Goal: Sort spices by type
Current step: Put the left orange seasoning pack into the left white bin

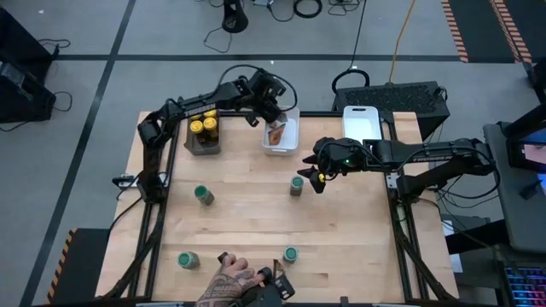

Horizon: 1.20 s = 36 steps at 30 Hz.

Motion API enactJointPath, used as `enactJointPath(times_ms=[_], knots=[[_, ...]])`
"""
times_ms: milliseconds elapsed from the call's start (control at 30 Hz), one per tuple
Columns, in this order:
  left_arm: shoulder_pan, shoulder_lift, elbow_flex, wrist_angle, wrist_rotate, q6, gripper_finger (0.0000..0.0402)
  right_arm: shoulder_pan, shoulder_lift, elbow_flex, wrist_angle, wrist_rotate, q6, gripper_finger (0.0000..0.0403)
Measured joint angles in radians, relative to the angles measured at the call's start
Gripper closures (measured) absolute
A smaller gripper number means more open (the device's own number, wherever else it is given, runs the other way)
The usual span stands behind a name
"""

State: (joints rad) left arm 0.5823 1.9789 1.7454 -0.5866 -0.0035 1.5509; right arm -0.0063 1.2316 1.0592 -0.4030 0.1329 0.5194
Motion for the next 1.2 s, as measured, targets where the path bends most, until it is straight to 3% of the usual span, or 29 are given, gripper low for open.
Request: enactJointPath(times_ms=[100, 567, 767, 1200], knots=[[-0.003, -0.002, 0.000, 0.004, 0.045, -0.001, 0.0401, 0.000, 0.000, 0.000, 0.000, 0.000, -0.005, 0.0184], [-0.011, 0.030, -0.001, 0.041, 0.081, -0.053, 0.0401, 0.000, 0.000, 0.000, 0.002, 0.000, 0.010, 0.0184], [-0.030, 0.077, -0.001, 0.096, 0.021, -0.054, 0.0401, 0.002, 0.000, 0.000, 0.011, -0.001, 0.020, 0.0184], [-0.024, 0.118, -0.001, 0.083, 0.019, -0.106, 0.0395, 0.035, 0.000, 0.000, 0.009, -0.003, 0.041, 0.0184]])
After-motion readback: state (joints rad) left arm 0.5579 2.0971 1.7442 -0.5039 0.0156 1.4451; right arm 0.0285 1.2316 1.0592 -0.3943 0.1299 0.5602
